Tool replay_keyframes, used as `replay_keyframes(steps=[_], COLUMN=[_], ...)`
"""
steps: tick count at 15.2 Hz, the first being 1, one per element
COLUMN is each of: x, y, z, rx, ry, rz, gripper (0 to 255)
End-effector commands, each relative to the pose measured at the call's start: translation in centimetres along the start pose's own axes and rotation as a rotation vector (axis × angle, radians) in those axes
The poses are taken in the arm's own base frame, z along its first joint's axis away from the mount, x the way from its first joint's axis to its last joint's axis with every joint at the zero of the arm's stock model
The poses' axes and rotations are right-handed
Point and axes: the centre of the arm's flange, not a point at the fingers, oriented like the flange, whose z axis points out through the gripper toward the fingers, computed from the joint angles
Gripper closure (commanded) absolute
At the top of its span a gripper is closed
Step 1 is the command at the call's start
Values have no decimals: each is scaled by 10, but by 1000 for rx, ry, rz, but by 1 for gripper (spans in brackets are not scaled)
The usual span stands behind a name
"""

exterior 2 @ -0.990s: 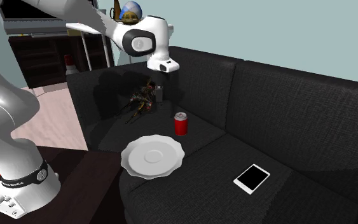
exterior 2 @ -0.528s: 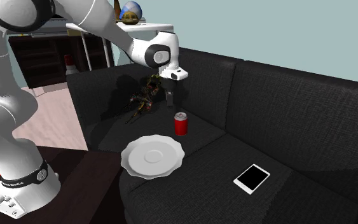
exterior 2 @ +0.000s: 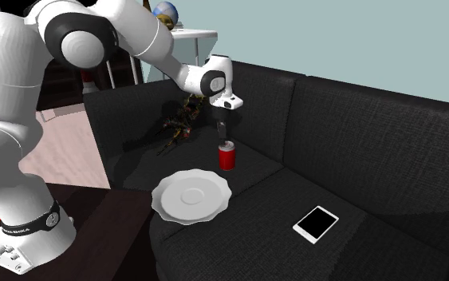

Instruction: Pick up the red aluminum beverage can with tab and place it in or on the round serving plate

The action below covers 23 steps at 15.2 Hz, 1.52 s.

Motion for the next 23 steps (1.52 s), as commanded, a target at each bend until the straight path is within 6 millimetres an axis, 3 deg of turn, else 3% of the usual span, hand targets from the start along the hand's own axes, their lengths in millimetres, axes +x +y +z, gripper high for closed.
replay_keyframes(steps=[1,5,13,14,23], x=[1,1,1,1,1], y=[-1,-1,-1,-1,-1], z=[11,35,35,35,35], rx=[-1,-1,-1,-1,-1], ry=[1,1,1,1,1], rz=[0,0,0,0,0], gripper=[0,0,0,255,255])
